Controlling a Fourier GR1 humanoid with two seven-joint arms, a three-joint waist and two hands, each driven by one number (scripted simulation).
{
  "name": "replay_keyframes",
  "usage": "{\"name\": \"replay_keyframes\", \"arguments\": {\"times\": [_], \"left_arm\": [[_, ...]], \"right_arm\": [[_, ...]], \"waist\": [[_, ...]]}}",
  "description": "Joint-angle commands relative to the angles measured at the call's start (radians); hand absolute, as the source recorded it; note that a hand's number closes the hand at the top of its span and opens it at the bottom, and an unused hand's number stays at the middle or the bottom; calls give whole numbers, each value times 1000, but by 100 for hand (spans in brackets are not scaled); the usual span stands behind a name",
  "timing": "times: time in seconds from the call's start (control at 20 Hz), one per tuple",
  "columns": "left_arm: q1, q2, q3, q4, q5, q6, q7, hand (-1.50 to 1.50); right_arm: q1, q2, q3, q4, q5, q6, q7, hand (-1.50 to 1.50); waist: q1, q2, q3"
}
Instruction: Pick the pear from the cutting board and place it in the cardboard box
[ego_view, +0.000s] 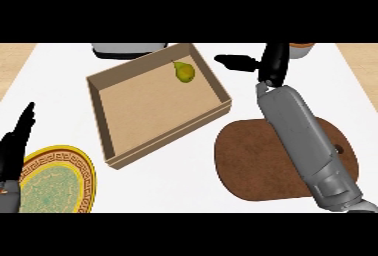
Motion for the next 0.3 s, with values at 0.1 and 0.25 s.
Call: {"name": "replay_keyframes", "arguments": {"times": [0.1, 0.25], "left_arm": [[-8, -22, -5, 39, -27, 33, -33, 0], [34, -16, 4, -14, -11, 10, -12, 0]], "right_arm": [[252, -137, 52, -366, 0, 141, 119, -150], [376, -199, 76, -513, -2, 218, 171, -150]], "waist": [[-9, 1, -1], [-1, 2, -1]]}}
